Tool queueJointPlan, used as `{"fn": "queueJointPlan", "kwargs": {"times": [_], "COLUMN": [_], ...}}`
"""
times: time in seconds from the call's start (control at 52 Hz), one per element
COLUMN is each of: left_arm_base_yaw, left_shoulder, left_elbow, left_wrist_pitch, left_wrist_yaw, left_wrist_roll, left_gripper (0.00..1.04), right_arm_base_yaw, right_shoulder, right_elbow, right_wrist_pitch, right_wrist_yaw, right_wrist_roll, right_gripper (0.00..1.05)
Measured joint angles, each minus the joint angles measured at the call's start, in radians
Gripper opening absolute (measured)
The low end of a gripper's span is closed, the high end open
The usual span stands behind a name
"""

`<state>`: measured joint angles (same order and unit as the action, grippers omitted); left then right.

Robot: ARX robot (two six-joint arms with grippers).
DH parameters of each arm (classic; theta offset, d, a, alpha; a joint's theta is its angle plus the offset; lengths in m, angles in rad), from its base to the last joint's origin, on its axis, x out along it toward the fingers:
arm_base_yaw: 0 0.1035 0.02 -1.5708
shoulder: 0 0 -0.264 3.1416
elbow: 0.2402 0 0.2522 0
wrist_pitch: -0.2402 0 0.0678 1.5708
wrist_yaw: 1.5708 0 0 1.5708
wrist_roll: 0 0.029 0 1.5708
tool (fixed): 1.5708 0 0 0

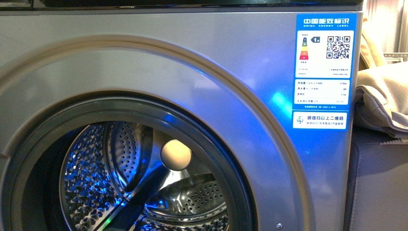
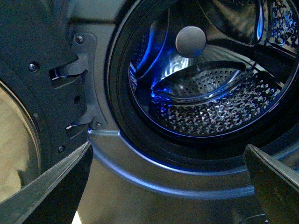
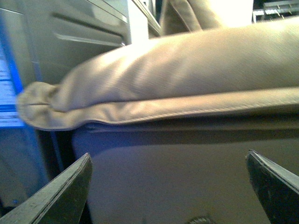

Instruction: Put clothes into washing machine

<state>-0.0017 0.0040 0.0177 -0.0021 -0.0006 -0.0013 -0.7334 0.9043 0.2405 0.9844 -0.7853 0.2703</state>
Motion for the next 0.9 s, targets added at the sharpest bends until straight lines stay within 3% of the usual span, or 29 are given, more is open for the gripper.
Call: {"fn": "queueJointPlan", "kwargs": {"times": [0.192,0.25,0.288,0.5,0.73,0.903], "left_arm_base_yaw": [0.0,0.0,0.0,0.0,0.0,0.0], "left_shoulder": [0.0,0.0,0.0,0.0,0.0,0.0], "left_elbow": [0.0,0.0,0.0,0.0,0.0,0.0], "left_wrist_pitch": [0.0,0.0,0.0,0.0,0.0,0.0], "left_wrist_yaw": [0.0,0.0,0.0,0.0,0.0,0.0], "left_wrist_roll": [0.0,0.0,0.0,0.0,0.0,0.0], "left_gripper": [0.98,0.98,0.98,0.98,0.98,0.98], "right_arm_base_yaw": [-0.048,-0.065,-0.076,-0.126,-0.131,-0.131], "right_shoulder": [0.249,0.401,0.472,0.789,1.16,1.413], "right_elbow": [0.232,0.33,0.356,0.418,0.518,0.614], "right_wrist_pitch": [-0.48,-0.697,-0.742,-0.703,-0.519,-0.486], "right_wrist_yaw": [-0.022,0.003,0.025,0.109,0.257,0.311], "right_wrist_roll": [-0.243,-0.418,-0.49,-0.682,-0.743,-0.751], "right_gripper": [0.97,0.97,0.97,0.97,0.97,0.97]}}
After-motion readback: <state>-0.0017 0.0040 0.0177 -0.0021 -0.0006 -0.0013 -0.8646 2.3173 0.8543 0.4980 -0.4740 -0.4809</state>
